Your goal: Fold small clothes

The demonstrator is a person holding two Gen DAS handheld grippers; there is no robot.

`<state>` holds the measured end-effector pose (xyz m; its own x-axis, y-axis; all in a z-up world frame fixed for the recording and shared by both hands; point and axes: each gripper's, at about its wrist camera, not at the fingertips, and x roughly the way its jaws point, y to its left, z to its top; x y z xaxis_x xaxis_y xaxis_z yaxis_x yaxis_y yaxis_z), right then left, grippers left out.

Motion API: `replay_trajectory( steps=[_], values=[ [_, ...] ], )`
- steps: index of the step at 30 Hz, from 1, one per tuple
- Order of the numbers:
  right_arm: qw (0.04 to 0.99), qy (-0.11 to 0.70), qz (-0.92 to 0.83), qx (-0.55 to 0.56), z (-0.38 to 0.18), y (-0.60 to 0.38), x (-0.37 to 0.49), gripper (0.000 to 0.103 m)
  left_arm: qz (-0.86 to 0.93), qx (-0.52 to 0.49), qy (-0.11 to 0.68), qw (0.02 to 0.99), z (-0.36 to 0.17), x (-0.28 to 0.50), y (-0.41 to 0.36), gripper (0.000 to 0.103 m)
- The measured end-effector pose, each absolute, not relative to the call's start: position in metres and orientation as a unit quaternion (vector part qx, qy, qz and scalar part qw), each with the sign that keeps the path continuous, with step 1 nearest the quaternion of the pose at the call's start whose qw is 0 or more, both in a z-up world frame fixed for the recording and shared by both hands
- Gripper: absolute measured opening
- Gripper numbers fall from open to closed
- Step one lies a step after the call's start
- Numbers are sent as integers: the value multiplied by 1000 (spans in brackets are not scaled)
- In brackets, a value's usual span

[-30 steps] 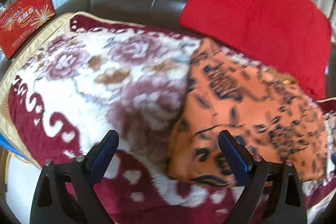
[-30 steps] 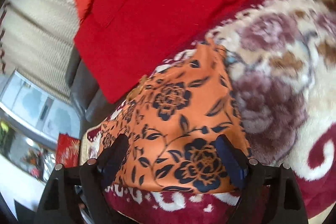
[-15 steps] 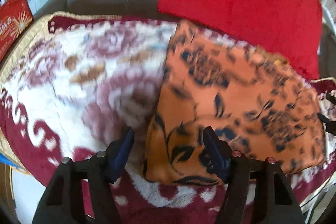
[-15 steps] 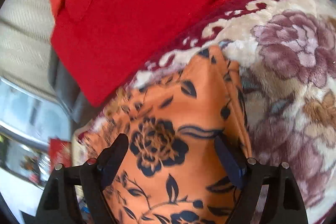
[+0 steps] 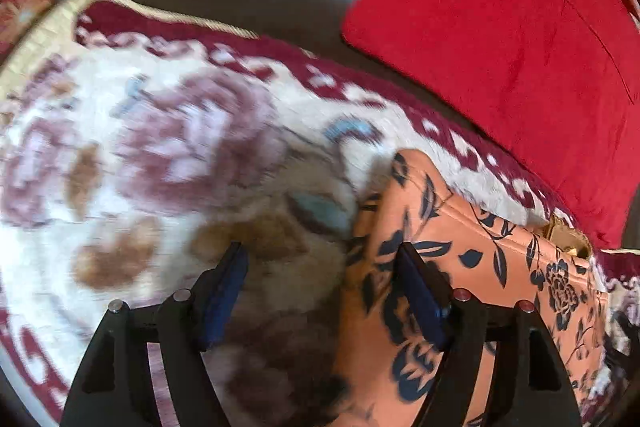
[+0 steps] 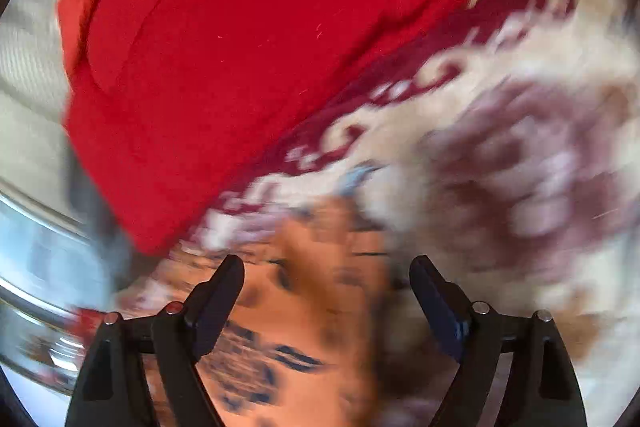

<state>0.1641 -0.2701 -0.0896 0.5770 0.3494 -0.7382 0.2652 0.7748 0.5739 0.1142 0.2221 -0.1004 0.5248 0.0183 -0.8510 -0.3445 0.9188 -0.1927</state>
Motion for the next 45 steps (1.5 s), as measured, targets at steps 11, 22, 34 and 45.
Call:
replay_trajectory(
  steps=[11,22,34,45],
  values=[
    [808,388,126,425,-63,-227,-11,90,76,-112,413,901,-61,2,184,81],
    [751,378,78,535,-124,-219,-21,91,15,-76,437,896,-70,-28,114,83],
    [746,357,69,558,-129,-224,-13,90,14,-41,446,894,-74,-33,92,83],
    [750,361,66,551,-130,-221,-12,90,10,-35,452,891,-79,-32,91,83]
  ],
)
